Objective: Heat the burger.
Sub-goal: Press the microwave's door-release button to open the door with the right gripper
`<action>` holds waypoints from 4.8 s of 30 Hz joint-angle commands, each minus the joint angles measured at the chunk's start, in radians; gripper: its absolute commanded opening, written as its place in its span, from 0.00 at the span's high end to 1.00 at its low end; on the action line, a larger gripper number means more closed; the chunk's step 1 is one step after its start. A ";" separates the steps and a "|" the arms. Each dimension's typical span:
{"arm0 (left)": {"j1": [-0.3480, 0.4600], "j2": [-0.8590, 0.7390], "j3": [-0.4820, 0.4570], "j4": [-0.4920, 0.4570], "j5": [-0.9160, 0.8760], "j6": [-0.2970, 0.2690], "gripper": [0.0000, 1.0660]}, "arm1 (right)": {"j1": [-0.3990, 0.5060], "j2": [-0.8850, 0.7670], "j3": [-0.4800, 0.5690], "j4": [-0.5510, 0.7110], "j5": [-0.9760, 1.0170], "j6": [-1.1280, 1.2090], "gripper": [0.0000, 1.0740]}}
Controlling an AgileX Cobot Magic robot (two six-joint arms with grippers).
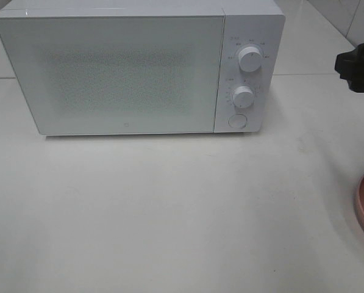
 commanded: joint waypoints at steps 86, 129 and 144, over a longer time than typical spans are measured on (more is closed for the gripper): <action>-0.007 -0.022 0.003 0.004 -0.015 0.000 0.06 | 0.661 0.565 0.097 0.825 -0.786 1.292 1.00; -0.007 -0.021 0.003 0.004 -0.015 0.000 0.06 | 0.487 0.856 -0.221 0.652 -0.656 1.352 1.00; -0.007 -0.021 0.003 0.004 -0.015 0.000 0.06 | 0.452 0.919 -0.311 0.608 -0.620 1.357 1.00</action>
